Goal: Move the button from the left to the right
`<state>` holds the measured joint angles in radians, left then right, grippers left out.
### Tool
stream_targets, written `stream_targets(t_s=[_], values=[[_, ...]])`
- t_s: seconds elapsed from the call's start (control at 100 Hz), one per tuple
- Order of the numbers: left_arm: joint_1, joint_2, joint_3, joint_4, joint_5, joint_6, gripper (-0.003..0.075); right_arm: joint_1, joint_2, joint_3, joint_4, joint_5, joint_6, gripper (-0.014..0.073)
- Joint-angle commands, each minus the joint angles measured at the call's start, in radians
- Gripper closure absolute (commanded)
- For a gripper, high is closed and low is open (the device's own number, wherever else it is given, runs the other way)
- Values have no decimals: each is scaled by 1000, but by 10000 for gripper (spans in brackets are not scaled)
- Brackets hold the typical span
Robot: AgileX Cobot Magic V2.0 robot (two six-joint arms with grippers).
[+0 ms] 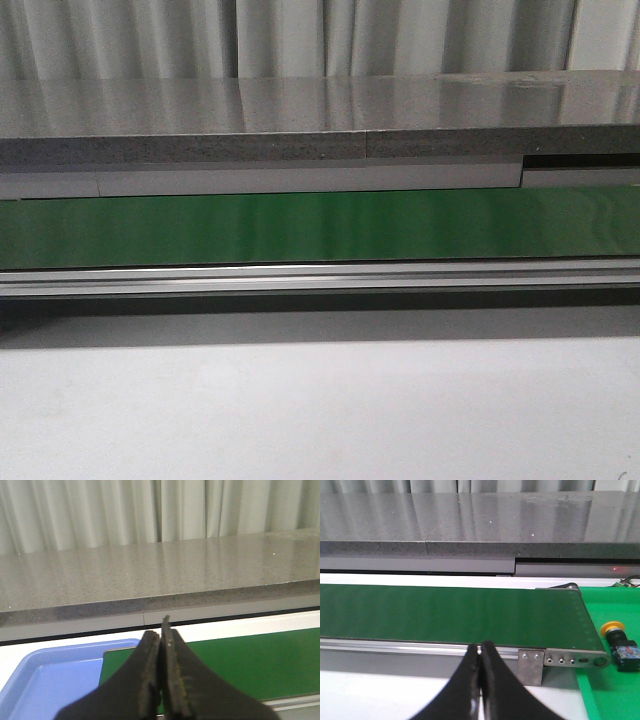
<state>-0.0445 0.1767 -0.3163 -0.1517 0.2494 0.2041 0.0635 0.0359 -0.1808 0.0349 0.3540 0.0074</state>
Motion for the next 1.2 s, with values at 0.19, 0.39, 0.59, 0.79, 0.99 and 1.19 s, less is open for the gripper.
stream_targets(t_s=[0.19,0.39,0.59,0.79,0.99,1.19], values=[[-8,10,-29,-11,-82,-2,740,4,-68,110,-16,-220,9,662],[-8,10,-29,-11,-82,-2,740,4,-68,159,-19,-298,12,662],[-8,10,-29,-11,-82,-2,740,4,-68,193,-20,-347,12,662],[-8,10,-29,-11,-82,-2,740,4,-68,193,-21,-354,12,662],[-8,10,-29,-11,-82,-2,740,4,-68,193,-21,-354,12,662],[-8,10,-29,-11,-82,-2,740,4,-68,193,-21,-354,12,662]])
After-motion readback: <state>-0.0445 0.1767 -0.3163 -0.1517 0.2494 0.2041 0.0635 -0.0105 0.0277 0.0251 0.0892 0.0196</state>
